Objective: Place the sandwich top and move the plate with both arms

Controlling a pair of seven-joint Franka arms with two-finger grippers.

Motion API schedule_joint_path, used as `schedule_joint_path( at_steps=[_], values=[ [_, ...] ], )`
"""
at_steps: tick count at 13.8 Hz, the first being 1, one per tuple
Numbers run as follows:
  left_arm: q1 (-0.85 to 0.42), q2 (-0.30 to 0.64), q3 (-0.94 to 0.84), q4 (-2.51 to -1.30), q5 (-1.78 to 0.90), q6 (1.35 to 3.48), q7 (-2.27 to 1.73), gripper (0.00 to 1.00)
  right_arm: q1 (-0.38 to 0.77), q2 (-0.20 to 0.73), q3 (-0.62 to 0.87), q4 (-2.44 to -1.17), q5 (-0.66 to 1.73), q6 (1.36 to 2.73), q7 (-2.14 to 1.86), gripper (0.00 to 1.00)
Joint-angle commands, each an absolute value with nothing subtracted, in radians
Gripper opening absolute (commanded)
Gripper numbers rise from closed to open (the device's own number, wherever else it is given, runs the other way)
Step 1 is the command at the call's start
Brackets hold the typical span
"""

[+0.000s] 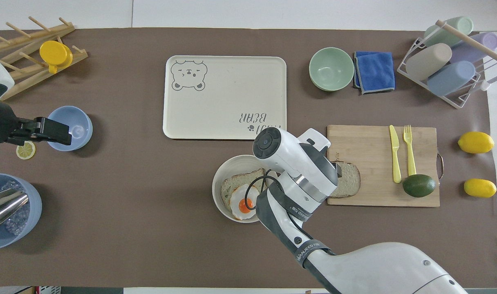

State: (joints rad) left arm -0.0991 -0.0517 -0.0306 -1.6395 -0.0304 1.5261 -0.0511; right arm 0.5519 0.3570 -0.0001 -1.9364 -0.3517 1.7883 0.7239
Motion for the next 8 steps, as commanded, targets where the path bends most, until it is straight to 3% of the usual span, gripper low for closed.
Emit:
schedule_joint_path(
  at_steps=[1,2,3,4,5,8],
  values=[
    [-0.101,-0.069,-0.028,-1.652,-0.017,1.522,-0.046,1.0,0.548,0.313,0.005,-2.0,-0.376,1.819,0.707,0.78],
    [-0.101,-0.069,-0.028,-1.652,-0.017,1.522,-0.046,1.0,0.548,0.313,0.005,-2.0,-0.377,1.818,0.703,0.67],
    [-0.101,-0.069,-0.028,-1.652,-0.017,1.522,-0.045,1.0,0.548,0.313,0.005,-1.999,-0.383,1.813,0.683,0.46],
    [-0.101,-0.069,-0.028,-1.652,-0.017,1.52,-0.046,1.0,0.549,0.313,0.005,-1.987,-0.396,1.801,0.652,0.18],
    [-0.101,-0.069,-0.028,-1.652,-0.017,1.522,-0.046,1.0,0.551,0.317,0.008,-1.967,-0.406,1.781,0.62,0.0],
    [-0.101,-0.069,-0.028,-1.652,-0.017,1.52,-0.046,1.0,0.564,0.33,0.02,-1.843,-0.397,1.671,0.609,0.0]
  ],
)
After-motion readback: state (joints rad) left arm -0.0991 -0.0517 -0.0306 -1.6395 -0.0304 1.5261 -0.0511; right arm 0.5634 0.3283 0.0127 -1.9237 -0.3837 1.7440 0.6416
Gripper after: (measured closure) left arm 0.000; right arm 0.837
